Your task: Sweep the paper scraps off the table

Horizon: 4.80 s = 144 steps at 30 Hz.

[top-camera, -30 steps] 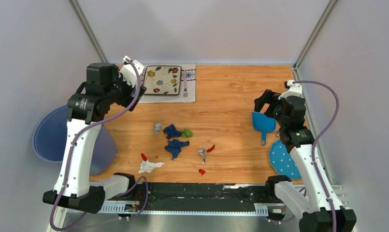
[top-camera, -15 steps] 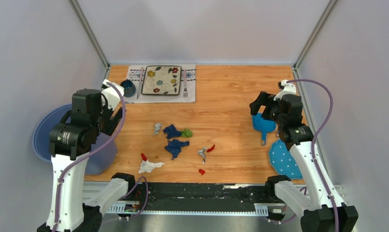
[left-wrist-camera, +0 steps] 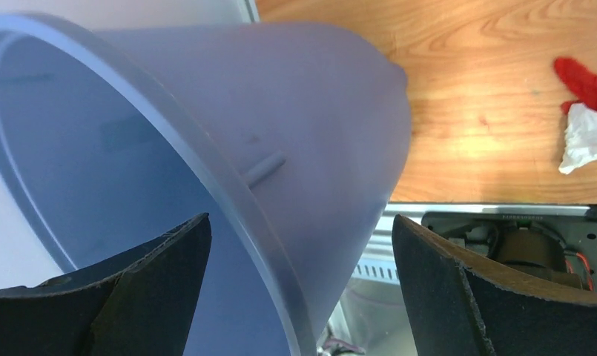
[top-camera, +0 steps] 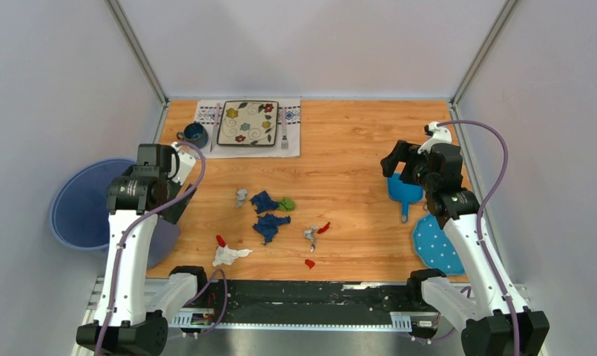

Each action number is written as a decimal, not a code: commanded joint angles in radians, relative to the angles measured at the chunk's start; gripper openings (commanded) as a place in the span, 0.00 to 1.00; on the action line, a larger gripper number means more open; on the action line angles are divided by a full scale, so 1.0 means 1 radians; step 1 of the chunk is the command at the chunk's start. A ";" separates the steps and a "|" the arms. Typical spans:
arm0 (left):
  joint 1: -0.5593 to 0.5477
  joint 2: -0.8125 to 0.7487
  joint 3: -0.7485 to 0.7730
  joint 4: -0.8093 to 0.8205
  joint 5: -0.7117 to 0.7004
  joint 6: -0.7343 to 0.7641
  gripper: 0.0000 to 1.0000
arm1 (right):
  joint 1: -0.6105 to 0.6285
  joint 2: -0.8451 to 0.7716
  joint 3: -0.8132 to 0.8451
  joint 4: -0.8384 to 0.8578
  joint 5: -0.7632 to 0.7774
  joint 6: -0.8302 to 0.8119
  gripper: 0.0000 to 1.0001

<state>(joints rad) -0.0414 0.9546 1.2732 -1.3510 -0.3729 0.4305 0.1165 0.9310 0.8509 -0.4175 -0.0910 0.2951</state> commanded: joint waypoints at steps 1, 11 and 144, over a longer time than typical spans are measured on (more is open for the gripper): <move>0.103 0.001 -0.002 -0.082 0.108 0.065 0.97 | 0.005 -0.003 0.024 0.029 -0.012 -0.001 0.92; 0.149 -0.026 -0.051 -0.089 0.242 0.146 0.00 | 0.005 -0.014 0.034 0.029 -0.044 0.007 0.91; -0.689 0.368 -0.006 0.607 0.161 -0.128 0.87 | -0.121 0.335 0.806 -0.383 0.301 -0.148 0.99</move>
<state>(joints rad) -0.7483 1.3308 1.3220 -0.8204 -0.1974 0.3679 -0.0132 1.4055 1.9026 -0.8650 0.1680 0.1261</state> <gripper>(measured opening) 0.863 0.991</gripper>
